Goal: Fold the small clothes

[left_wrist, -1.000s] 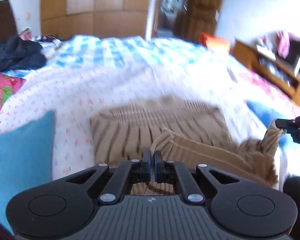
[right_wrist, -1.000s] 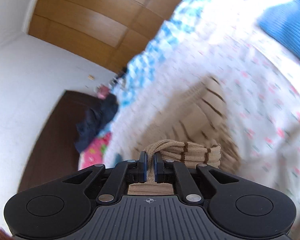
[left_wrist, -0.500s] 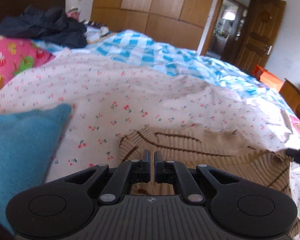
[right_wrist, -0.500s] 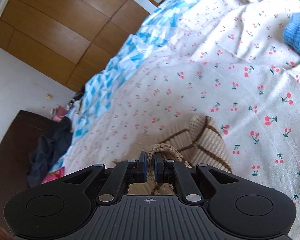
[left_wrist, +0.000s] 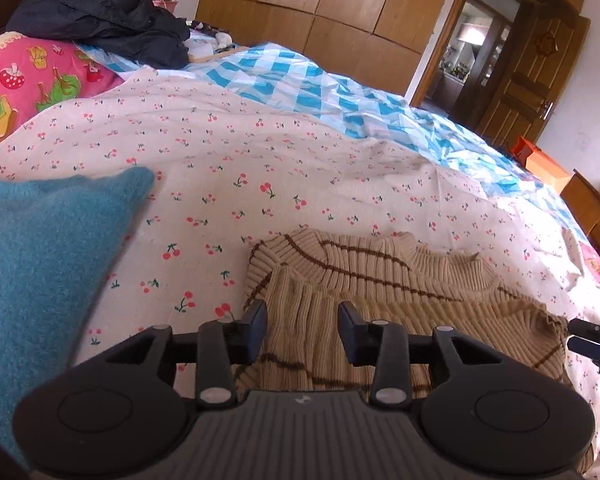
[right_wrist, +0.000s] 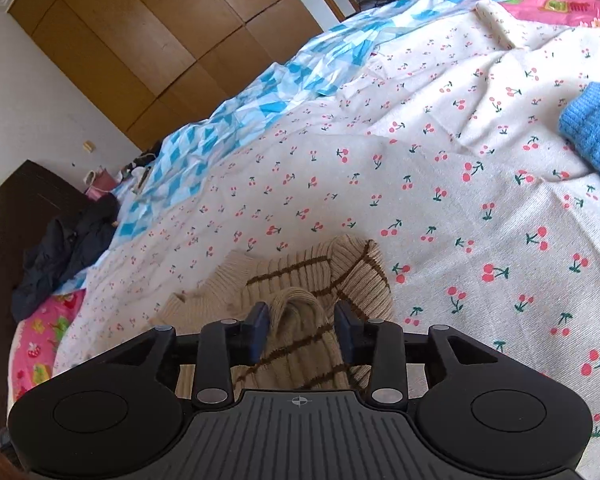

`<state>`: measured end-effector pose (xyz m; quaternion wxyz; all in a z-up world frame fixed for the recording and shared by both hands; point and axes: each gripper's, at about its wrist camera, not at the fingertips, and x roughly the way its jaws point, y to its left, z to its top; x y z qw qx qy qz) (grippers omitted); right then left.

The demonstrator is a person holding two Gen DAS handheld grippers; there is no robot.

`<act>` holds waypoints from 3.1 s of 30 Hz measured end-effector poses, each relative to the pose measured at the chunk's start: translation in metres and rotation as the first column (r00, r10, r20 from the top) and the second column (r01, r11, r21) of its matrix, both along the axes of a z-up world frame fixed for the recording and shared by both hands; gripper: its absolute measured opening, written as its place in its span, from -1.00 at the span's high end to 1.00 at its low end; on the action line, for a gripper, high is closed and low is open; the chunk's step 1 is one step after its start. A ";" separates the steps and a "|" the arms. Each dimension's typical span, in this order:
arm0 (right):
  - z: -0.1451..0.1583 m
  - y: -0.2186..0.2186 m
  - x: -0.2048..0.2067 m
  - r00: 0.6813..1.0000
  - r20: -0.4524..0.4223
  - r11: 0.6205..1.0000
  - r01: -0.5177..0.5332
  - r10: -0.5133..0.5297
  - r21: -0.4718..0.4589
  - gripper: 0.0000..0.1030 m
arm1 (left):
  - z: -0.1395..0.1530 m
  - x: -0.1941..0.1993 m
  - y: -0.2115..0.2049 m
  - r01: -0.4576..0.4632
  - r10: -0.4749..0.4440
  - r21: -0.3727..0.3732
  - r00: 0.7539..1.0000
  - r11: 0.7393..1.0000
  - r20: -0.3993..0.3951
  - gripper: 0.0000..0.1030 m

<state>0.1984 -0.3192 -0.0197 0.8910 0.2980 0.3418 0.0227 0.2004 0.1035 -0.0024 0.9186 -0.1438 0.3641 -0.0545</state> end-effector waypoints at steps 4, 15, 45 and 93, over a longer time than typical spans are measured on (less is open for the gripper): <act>0.000 0.010 0.006 0.997 -0.003 0.993 -0.077 0.077 -0.094 0.27 | 0.003 -0.008 0.002 -0.001 0.001 -0.025 1.000 1.000 0.003 0.14; 0.006 0.022 -0.006 0.963 0.042 0.893 -0.230 0.267 -0.385 0.17 | 0.004 -0.021 0.010 0.005 -0.006 -0.079 1.000 0.997 -0.016 0.11; 0.003 -0.001 0.024 0.987 -0.002 0.976 -0.156 0.158 -0.150 0.89 | -0.014 0.026 -0.025 0.140 -0.111 0.203 0.983 0.969 -0.148 0.21; 0.001 0.017 -0.075 0.988 -0.075 0.906 -0.154 0.135 -0.395 0.72 | -0.015 -0.025 0.007 -0.027 0.032 0.226 0.999 0.974 -0.019 0.01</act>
